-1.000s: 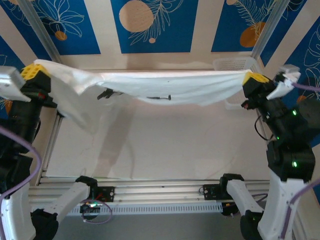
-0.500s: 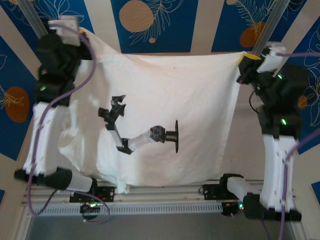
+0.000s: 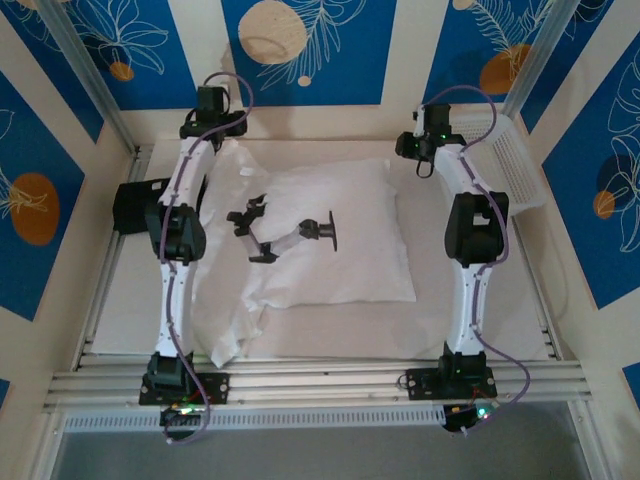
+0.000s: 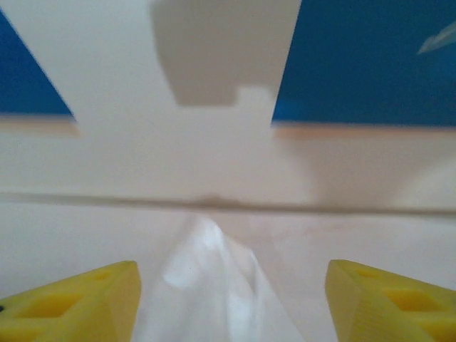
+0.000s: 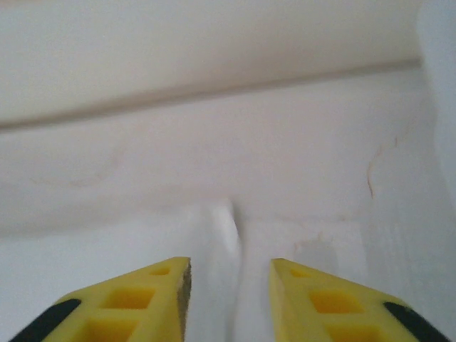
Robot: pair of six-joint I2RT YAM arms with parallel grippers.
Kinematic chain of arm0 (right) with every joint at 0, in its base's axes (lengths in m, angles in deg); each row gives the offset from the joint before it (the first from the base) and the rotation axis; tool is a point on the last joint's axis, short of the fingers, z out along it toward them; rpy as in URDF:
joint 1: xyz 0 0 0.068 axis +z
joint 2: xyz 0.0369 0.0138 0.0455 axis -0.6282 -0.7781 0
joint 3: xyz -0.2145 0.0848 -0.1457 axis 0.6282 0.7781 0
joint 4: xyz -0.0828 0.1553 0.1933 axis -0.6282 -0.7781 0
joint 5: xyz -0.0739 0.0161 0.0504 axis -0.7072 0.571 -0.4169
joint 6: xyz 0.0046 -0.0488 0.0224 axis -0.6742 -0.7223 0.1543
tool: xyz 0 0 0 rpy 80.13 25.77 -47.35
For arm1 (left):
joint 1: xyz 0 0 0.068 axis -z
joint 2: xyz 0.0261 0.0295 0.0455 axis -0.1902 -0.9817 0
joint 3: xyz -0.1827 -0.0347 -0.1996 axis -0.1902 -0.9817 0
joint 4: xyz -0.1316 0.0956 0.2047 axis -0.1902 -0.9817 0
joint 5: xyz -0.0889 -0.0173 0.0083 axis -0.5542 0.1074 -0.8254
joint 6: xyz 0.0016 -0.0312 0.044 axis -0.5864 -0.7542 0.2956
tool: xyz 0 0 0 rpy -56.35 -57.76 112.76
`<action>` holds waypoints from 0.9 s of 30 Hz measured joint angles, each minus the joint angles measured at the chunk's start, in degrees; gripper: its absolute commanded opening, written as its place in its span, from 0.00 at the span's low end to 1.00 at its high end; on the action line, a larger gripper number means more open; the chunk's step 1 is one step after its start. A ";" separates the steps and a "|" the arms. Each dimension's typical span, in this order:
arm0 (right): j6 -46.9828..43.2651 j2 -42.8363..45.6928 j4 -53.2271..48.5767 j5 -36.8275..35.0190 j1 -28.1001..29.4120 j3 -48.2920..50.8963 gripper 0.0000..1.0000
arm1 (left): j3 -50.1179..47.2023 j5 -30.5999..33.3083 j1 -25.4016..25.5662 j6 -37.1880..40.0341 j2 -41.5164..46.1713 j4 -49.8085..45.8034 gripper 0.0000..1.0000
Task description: Fold the inside-out t-shirt
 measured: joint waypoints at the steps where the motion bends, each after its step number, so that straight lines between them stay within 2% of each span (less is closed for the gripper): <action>1: 0.15 0.63 -1.68 -0.22 0.20 0.76 0.43 | -1.70 -0.59 -0.02 -0.68 0.85 -1.18 0.75; 3: 0.72 4.76 -2.23 -0.28 0.68 5.75 0.45 | -11.76 -2.27 0.02 -2.25 6.86 -0.17 0.76; 5: 2.03 12.55 -3.08 0.20 1.11 14.78 0.47 | -27.78 -4.50 0.15 -4.46 17.00 2.78 0.77; 7: 3.80 21.64 -3.78 0.94 1.90 24.33 0.49 | -47.58 -7.50 0.20 -7.82 30.51 9.01 0.77; 10: 6.49 33.46 -4.68 1.46 3.56 37.70 0.51 | -70.60 -11.78 0.42 -13.53 48.83 18.69 0.77; 13: 8.81 39.76 -6.95 2.03 4.61 47.56 0.51 | -85.44 -14.25 1.55 -17.86 61.79 25.35 0.77; 16: 10.58 40.96 -9.90 0.79 3.91 54.01 0.52 | -95.84 -14.43 4.59 -20.17 70.55 27.56 0.77; 19: 11.76 40.96 -12.39 -0.46 3.26 58.62 0.53 | -102.40 -13.51 7.80 -21.05 76.89 25.57 0.77; 22: 12.55 40.96 -13.64 -0.76 3.13 61.64 0.52 | -106.36 -11.85 9.62 -21.05 82.62 21.66 0.77; 27: 13.11 39.71 -13.16 1.27 3.48 62.69 0.48 | -109.28 -9.38 9.79 -20.50 88.91 14.45 0.78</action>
